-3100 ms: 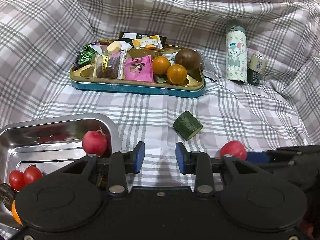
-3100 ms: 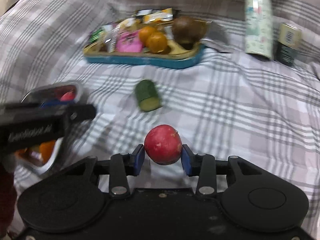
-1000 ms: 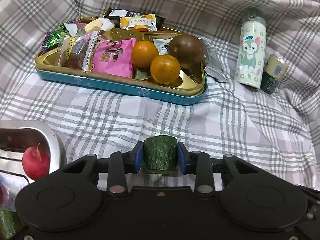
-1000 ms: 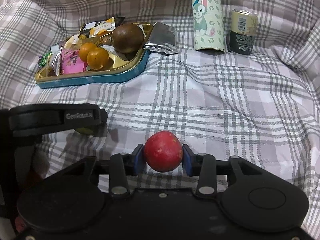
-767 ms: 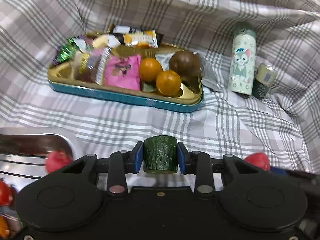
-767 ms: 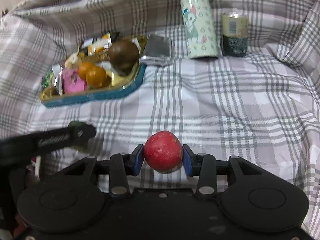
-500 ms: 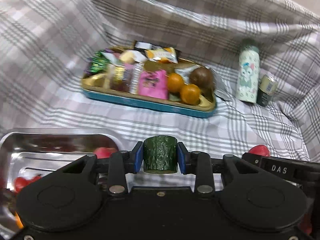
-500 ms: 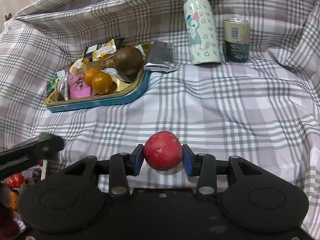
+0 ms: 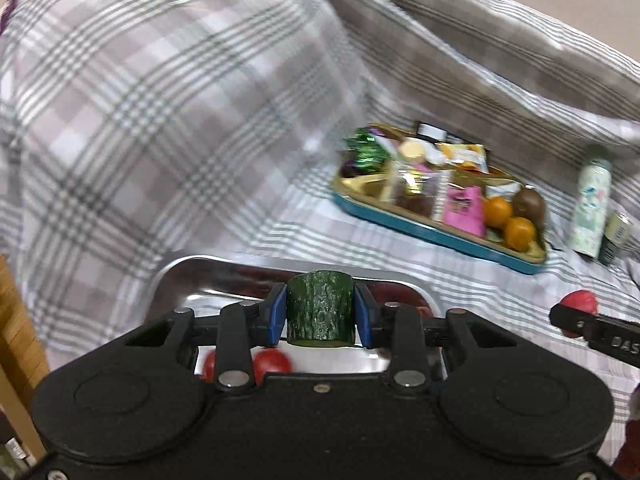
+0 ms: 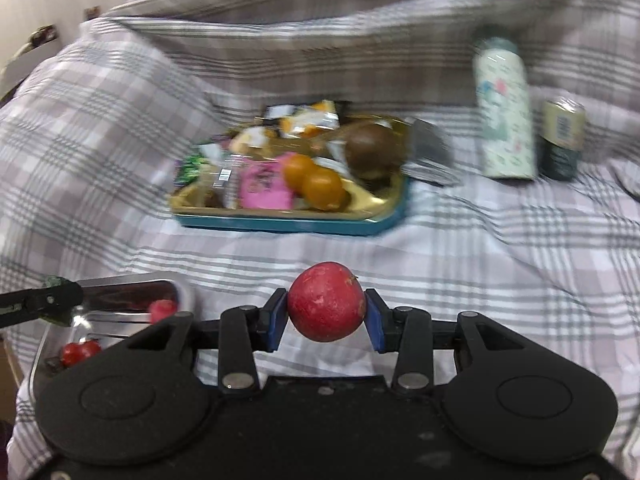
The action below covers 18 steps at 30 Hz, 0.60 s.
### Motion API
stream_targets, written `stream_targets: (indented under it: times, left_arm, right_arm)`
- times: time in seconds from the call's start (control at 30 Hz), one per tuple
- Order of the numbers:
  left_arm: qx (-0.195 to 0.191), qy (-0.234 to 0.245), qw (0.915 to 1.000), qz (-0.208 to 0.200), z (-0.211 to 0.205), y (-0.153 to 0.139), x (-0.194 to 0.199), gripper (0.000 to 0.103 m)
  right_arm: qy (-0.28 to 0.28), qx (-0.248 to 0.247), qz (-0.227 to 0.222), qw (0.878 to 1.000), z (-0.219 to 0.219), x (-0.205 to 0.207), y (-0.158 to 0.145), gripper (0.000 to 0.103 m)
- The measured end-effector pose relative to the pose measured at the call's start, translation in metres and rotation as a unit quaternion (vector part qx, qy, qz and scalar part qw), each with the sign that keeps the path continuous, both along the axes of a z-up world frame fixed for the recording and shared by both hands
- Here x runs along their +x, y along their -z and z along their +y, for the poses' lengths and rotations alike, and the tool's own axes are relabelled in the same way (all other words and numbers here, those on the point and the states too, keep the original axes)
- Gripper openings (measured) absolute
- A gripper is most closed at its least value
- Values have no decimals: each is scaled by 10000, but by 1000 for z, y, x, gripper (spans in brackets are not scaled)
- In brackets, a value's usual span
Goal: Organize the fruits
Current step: 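Carry the cucumber piece and radish over the steel tray with both tools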
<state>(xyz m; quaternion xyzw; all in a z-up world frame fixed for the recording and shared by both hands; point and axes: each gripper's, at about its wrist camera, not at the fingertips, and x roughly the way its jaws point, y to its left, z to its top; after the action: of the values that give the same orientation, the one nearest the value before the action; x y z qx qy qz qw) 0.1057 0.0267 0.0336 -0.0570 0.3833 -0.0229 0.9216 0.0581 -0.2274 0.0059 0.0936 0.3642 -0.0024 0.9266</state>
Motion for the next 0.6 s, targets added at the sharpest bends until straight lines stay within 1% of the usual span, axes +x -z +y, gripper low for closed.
stream_targets:
  times: [0.23,0.33,0.47,0.6]
  left_arm:
    - [178,-208,9996,4,24,16,-3,43]
    - [246,-239,9994,-30,30,22,-5,43]
    - [144,-377,9992,6,39,31,-2,43]
    - [-36,-512,9987,47,47,33,0,43]
  right_arm:
    - [-651,100,-402,9970,49,0,-9,42]
    - [-880,152,-494,9948,70,2,-10,42]
    - [-1093,184,-442,9928,94,6,-5,42]
    - [-1222,151,-352,9918,111,12,3,42]
